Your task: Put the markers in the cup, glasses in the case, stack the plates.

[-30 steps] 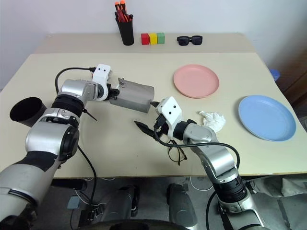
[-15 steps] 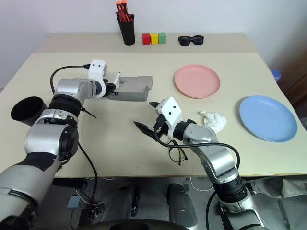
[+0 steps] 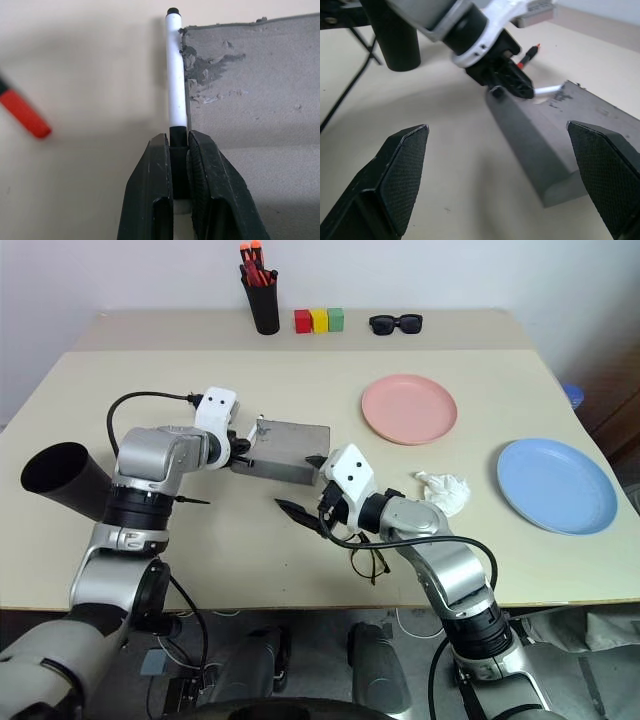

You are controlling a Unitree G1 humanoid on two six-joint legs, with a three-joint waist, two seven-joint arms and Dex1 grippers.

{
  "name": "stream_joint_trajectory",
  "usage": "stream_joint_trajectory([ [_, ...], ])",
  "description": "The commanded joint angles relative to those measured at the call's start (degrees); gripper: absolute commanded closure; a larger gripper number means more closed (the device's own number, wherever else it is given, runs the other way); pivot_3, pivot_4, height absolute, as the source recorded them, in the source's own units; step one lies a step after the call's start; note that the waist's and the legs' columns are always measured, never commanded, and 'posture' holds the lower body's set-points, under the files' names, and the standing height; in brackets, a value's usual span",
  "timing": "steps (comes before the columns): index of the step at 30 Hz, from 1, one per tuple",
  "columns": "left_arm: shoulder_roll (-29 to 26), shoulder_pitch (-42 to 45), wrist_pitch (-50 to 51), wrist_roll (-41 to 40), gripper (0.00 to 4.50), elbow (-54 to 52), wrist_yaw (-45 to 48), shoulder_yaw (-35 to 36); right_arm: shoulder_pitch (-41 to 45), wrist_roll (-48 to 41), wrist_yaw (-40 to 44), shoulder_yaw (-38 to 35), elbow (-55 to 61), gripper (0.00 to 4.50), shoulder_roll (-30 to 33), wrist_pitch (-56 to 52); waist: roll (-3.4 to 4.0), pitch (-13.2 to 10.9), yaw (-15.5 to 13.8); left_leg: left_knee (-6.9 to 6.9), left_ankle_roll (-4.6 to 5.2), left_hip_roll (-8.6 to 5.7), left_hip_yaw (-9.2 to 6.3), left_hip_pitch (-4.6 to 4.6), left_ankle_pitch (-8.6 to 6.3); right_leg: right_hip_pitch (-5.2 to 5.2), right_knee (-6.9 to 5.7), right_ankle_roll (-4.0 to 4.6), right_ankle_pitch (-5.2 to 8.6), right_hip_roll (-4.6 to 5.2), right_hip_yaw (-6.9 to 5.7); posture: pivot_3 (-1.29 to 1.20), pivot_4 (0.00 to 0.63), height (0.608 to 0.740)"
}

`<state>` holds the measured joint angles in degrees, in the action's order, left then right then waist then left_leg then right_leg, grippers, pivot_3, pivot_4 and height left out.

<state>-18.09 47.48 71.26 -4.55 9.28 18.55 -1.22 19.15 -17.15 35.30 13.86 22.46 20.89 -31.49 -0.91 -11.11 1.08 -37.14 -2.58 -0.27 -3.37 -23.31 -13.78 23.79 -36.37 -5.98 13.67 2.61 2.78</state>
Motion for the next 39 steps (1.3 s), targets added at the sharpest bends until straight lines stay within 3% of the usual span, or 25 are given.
stream_joint_trajectory([
  [1,0.2,-1.0,1.9,-0.4,2.64,-5.3,-1.5,0.6,1.5,-0.2,0.7,-0.1,0.6,0.0,-0.6,1.7,0.0,0.0,0.0,0.0,-0.01,0.0,0.0,0.0,0.0,0.0,0.0,0.0,0.0,0.0,0.0,0.0,0.15,0.74],
  [4,1.2,-0.9,1.2,-0.3,1.15,-5.8,-3.5,2.9,1.7,-0.1,0.9,0.0,0.4,0.0,-0.6,1.8,0.0,0.0,-0.2,-0.02,-0.02,0.0,0.0,0.0,0.01,-0.01,0.0,0.0,0.0,0.01,0.0,0.0,0.15,0.74],
  [8,2.6,1.1,-0.7,-0.7,1.15,-3.8,-5.9,6.9,1.9,-0.1,1.1,0.0,0.0,0.0,-0.6,2.0,0.0,0.0,-0.2,-0.02,-0.03,-0.01,0.0,0.0,0.01,-0.01,0.01,0.0,0.0,0.02,0.0,0.0,0.15,0.74],
  [17,1.6,1.9,-3.8,-0.2,1.15,3.7,-7.2,6.7,1.8,0.2,0.9,0.1,0.1,0.0,-0.8,2.0,0.0,0.0,-0.2,-0.01,-0.04,-0.01,0.0,0.0,0.02,-0.01,0.01,0.0,0.0,0.01,-0.01,0.0,0.15,0.74],
  [39,-2.1,-1.1,0.7,-1.5,1.15,-0.5,-3.5,1.4,1.1,0.1,0.9,0.3,0.4,0.0,-0.9,1.8,0.0,0.0,-0.1,-0.01,-0.04,-0.01,0.0,0.0,0.02,-0.01,0.01,0.0,0.0,0.01,0.0,0.0,0.15,0.74],
])
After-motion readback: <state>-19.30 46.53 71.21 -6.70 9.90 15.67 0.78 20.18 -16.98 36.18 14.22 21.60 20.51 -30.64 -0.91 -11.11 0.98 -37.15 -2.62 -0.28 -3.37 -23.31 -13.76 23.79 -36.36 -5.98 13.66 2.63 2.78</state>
